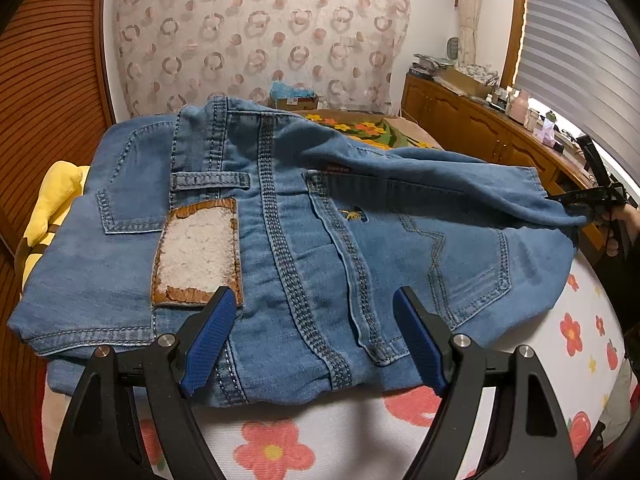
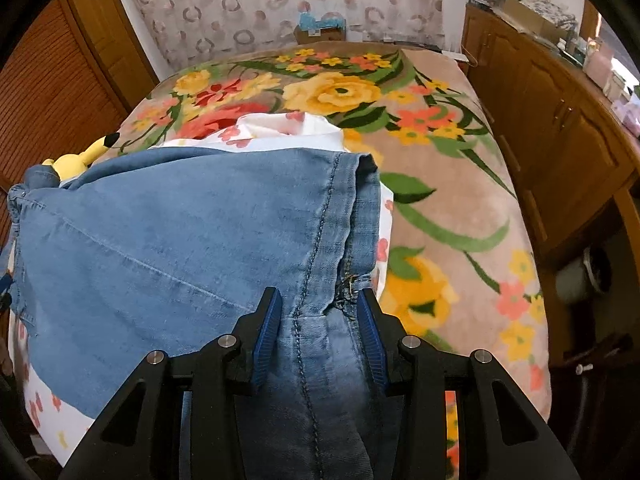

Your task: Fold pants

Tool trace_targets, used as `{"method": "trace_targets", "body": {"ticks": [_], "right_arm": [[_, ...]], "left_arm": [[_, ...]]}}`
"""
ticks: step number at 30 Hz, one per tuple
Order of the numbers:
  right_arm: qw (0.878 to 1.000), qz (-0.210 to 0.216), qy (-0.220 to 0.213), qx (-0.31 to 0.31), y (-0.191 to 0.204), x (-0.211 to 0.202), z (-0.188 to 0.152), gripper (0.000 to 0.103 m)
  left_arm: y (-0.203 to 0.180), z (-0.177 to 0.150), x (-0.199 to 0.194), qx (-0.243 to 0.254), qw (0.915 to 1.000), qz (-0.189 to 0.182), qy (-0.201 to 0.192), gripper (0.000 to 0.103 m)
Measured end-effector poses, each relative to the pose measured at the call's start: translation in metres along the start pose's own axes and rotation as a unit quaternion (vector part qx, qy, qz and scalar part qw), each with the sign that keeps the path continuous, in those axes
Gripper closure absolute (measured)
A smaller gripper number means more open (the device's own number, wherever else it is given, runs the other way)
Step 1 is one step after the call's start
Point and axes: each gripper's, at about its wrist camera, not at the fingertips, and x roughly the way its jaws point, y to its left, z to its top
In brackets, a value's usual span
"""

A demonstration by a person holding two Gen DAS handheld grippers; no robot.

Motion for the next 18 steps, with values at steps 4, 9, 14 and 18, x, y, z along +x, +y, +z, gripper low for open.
{"method": "trace_targets", "body": {"ticks": [4,9,14,18], "right_arm": [[1.0,0.014,-0.015,-0.022,-0.001,-0.016,0.012,0.088],[0.995,0.006,-0.091,-0.031,0.0,-0.048,0.025,0.089],[0.986,-0.029,-0.163,-0.031,0.001,-0.066,0.059,0.09],[0.977,-0.078,-0.2,-0.015,0.003,-0.063,0.083,0.091]], "left_arm": [[0.002,0.0,0.0,-0.001,1.0,-0.003,-0.001,0.022],[0.003,0.001,-0.001,-0.004,1.0,0.0,-0.004,0.022],[0.011,0.005,-0.01,-0.016,0.9996,0.012,-0.018,0.022],[0.02,0.007,-0.02,-0.023,0.999,0.027,-0.028,0.022]]}}
